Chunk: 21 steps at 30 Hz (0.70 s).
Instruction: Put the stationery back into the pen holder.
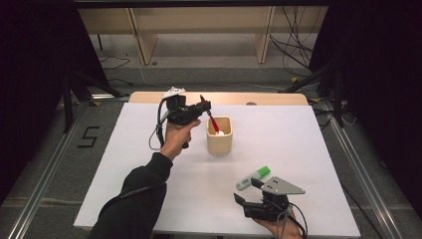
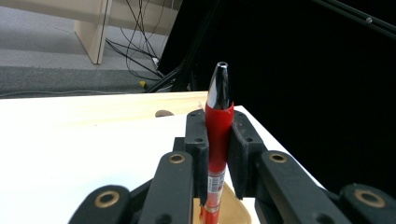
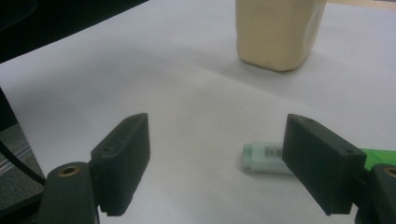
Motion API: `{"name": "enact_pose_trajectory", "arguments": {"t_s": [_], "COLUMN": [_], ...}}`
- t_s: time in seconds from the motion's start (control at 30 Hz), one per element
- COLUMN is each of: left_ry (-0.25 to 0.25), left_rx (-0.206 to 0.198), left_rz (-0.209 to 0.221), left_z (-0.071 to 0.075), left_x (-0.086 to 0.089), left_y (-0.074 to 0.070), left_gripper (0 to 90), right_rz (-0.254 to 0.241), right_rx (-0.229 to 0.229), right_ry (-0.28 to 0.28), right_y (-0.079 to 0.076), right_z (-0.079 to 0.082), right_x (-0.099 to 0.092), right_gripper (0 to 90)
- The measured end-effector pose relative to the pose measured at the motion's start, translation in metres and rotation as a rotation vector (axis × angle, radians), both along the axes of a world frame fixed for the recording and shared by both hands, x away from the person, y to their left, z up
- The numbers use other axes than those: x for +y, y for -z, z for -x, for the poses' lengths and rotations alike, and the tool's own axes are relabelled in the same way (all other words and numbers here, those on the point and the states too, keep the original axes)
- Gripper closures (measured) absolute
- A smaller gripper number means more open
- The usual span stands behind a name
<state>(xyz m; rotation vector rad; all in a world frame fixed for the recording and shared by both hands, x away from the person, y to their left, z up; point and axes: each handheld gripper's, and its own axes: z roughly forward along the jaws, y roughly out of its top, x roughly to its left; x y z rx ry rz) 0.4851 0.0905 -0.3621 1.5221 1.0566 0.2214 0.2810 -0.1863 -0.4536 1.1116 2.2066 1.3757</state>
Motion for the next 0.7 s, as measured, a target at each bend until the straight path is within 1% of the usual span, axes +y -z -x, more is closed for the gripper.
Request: {"name": "enact_pose_trajectory", "arguments": {"t_s": [0.07, 0.13, 0.23, 0.3, 0.4, 0.57, 0.7], "left_ry": [0.002, 0.011, 0.015, 0.019, 0.015, -0.003, -0.028], "left_rx": [0.001, -0.001, -0.001, -0.006, -0.01, -0.013, -0.016], "left_rz": [0.001, -0.012, -0.007, -0.013, -0.01, -0.016, -0.018], "left_z": [0.0, 0.0, 0.0, 0.0, -0.001, -0.003, -0.005], "left_x": [-0.003, -0.005, -0.01, -0.011, -0.013, -0.014, -0.011], "left_y": [-0.001, -0.001, -0.002, -0.003, -0.004, -0.003, 0.002], "left_gripper": [79.5, 79.5, 79.5, 79.5, 79.5, 79.5, 79.5], "right_rz": [0.0, -0.001, -0.002, -0.002, 0.0, -0.001, 0.002], "right_rx": [0.0, 0.0, 0.0, 0.003, 0.001, 0.004, 0.003], "right_ry": [-0.001, -0.002, -0.002, -0.002, -0.002, -0.006, -0.009], "right_y": [0.0, 0.0, 0.0, 0.0, 0.0, 0.0, 0.0], "right_z": [0.0, 0.0, 0.0, 0.0, 0.0, 0.0, 0.0], "right_x": [0.0, 0.0, 0.0, 0.0, 0.0, 0.0, 0.0], "right_gripper": [24.3, 24.3, 24.3, 24.3, 24.3, 24.4, 24.7]}}
